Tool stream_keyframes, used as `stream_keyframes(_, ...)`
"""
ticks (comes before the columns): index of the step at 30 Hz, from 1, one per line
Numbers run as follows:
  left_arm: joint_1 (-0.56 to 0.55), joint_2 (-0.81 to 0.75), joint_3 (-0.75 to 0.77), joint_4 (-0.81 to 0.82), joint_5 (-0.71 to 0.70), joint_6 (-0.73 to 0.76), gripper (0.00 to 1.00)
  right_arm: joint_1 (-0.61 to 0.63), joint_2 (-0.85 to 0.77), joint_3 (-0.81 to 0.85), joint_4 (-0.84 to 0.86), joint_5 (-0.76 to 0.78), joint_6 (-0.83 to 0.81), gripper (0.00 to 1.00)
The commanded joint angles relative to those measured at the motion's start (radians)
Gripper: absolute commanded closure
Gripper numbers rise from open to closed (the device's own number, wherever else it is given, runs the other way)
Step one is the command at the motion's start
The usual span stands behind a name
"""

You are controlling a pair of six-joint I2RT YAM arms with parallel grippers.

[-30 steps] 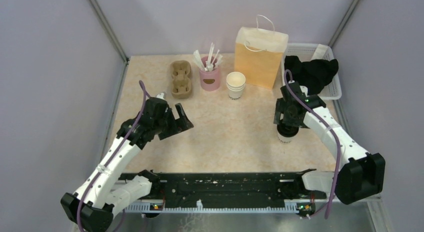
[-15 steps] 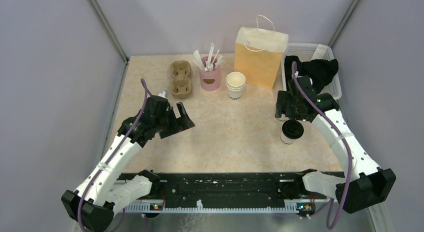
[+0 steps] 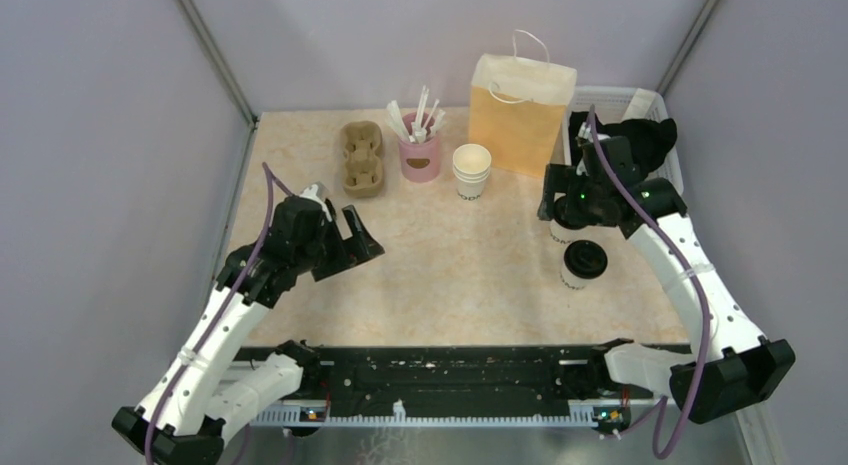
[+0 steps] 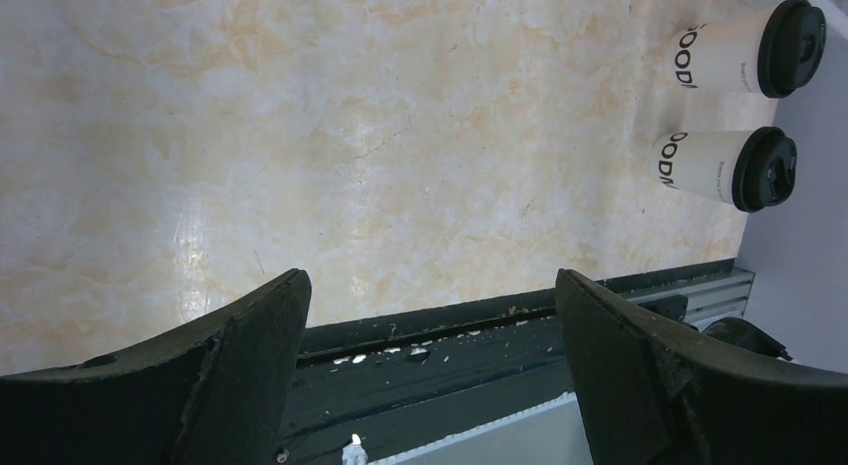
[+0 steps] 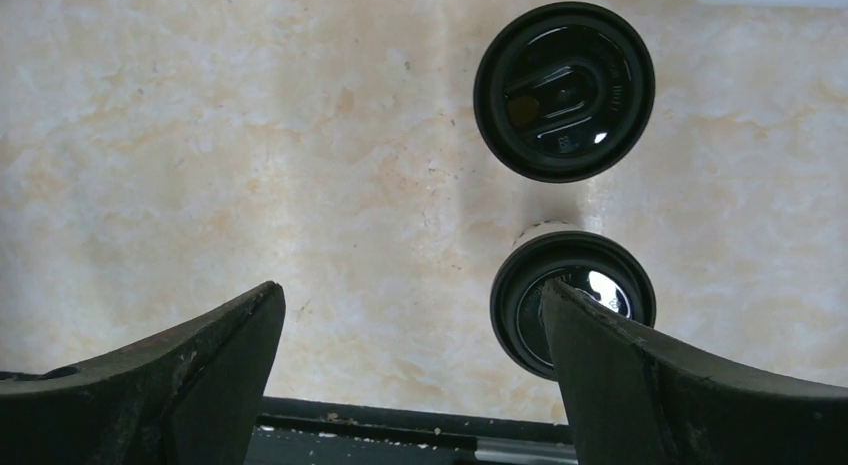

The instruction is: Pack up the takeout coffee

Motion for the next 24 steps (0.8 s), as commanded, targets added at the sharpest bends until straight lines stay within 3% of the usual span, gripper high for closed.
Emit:
stream_keyframes(1,0.003,-0.007,0.065,-0.015,0.024,-0.011,0.02,-0.005,-0.007,0.017,0.049,-0.093,0.020,0.02)
stream_keyframes(8,0.003,0.039,0.072,-0.023,0.037,0.016,0.02,-0.004,0.058,0.121,0.071,-0.128,0.036,0.02)
stream_keyframes(13,0.018,0.256,0.227,-0.041,-0.103,0.140,0.04,-0.004,0.090,0.178,0.064,-0.205,0.074,0.02)
stream_keyframes(17,0.099,0.476,0.387,0.009,-0.204,0.287,0.27,-0.004,0.079,0.158,0.076,-0.253,0.093,0.02)
stream_keyframes(21,0.264,0.648,0.441,0.127,-0.225,0.381,0.46,-0.004,0.097,0.198,0.027,-0.218,0.070,0.03)
stream_keyframes(24,0.341,0.778,0.471,0.232,-0.230,0.428,0.49,-0.004,0.091,0.190,0.044,-0.169,0.032,0.02)
